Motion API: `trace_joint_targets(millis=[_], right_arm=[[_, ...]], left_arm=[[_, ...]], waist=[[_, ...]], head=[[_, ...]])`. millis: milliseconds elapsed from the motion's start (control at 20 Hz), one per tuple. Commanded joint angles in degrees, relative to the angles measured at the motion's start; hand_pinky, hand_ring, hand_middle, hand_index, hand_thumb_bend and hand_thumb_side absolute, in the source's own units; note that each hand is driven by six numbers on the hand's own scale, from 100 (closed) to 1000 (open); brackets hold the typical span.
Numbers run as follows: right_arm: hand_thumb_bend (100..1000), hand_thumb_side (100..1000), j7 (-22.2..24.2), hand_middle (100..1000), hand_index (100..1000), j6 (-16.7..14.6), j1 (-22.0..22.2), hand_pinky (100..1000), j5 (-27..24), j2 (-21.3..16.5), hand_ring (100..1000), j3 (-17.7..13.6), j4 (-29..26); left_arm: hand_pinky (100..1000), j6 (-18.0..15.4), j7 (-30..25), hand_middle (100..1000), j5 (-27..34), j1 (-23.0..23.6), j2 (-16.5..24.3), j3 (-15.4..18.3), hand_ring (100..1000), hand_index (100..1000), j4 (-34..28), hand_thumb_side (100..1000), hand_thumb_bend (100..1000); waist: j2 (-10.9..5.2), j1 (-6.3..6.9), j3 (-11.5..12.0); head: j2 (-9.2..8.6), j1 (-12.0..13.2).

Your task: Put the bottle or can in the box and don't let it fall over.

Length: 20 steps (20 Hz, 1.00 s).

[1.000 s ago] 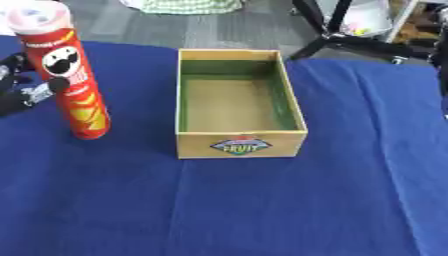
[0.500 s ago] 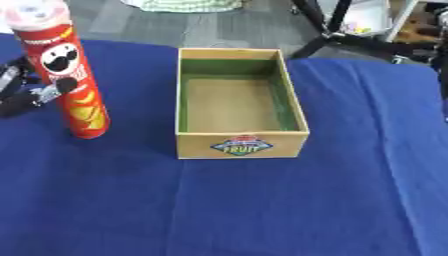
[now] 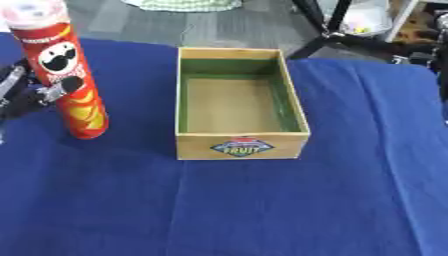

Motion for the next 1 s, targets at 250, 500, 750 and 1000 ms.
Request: trace_joint_targets(millis=[250,500,750,1000], right_arm=[[100,1000,0.14,828,925,-0.06,-1.16,790,0.14,-1.17,803,-0.26,-0.71],[100,1000,-0.03,827,925,0.03,-1.09,791,0.10,-1.06,803,-0.38,-0.50],[100,1000,-0.09,826,925,0.04,-1.04,791,0.00,-0.90,803,-0.40,-0.36],[100,1000,-0.13,825,925,0.04,-1.00,792,-0.03,-0.79,804,-0.45,-0.25]], left_arm=[[892,0.11,0.52,818,0.35,-1.68,0.32,0.06,934,906,-0.50,742,831],[892,0.07,0.48,813,1.51,-1.50,0.05,-0.14,932,879,-0.86,725,815],[888,0.37,0.58,803,2.20,-1.52,-0.26,-0.29,925,854,-0.89,709,794],[883,0.66,1.00,786,2.91,-1.54,-0.66,-0.37,916,781,-0.87,666,728]], waist=[[-1.19,0.05,-0.19],[-1.21,0.01,-0.29],[-1.30,0.01,-0.37],[-1.29,-0.05,-0.49]], head=[[-1.22,0.27],[-1.19,0.33],[-1.45,0.44],[-1.63,0.49]])
